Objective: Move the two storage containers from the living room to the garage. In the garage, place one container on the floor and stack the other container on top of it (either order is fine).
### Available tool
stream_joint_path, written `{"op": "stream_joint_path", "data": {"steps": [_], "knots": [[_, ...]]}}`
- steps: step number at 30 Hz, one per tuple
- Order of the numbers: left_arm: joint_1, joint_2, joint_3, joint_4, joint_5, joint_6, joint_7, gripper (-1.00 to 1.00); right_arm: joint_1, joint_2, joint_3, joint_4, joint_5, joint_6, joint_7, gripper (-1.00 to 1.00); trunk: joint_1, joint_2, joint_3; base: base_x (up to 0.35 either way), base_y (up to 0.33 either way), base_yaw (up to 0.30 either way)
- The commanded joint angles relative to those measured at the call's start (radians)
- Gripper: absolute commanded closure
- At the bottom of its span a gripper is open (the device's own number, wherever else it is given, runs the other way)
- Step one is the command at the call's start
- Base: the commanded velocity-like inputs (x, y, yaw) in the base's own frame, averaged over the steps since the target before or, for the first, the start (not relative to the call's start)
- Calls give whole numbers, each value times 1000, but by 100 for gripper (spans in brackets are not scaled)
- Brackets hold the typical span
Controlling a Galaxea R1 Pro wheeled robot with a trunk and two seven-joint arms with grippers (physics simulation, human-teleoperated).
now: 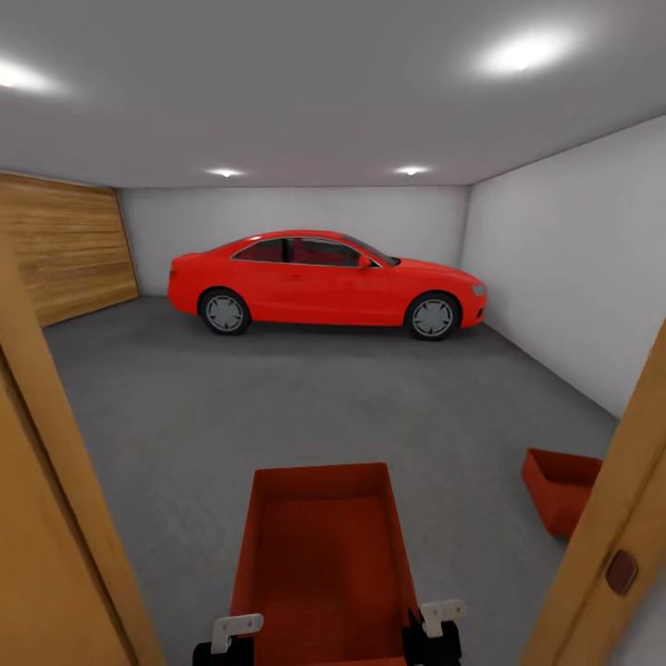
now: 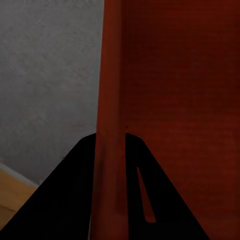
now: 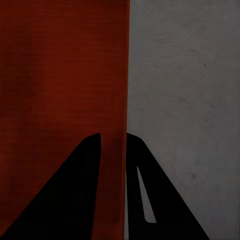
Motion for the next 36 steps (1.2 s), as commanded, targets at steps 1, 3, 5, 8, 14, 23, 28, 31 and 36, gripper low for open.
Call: {"op": "stream_joint_path", "data": {"steps": [1,3,5,8,14,23,28,31,36], "knots": [[0,10,-17,1,18,-7,14,100,-2,0,5,1,10,0,-11,100,1,-1,-1,339,0,0],[0,10,-17,1,18,-7,15,100,-1,0,5,1,10,0,-11,100,1,-1,-1,339,0,0],[0,10,-17,1,18,-7,14,100,-2,0,5,1,10,0,-11,100,1,-1,-1,339,0,0],[0,10,-17,1,17,-7,14,100,-2,0,5,1,10,0,-11,100,1,-1,-1,339,0,0],[0,10,-17,1,17,-7,13,100,-2,0,5,1,10,0,-11,100,1,-1,-1,339,0,0],[0,10,-18,1,17,-7,13,100,-2,0,5,1,10,0,-11,100,1,-1,-1,339,0,0],[0,10,-17,1,17,-7,13,100,-2,0,5,1,10,0,-11,100,1,-1,-1,339,0,0],[0,9,-17,1,17,-7,13,100,-2,0,5,1,10,0,-11,100,1,-1,-1,339,0,0],[0,10,-17,1,17,-7,13,100,-1,0,5,1,10,0,-11,100,1,-1,-1,339,0,0]]}}
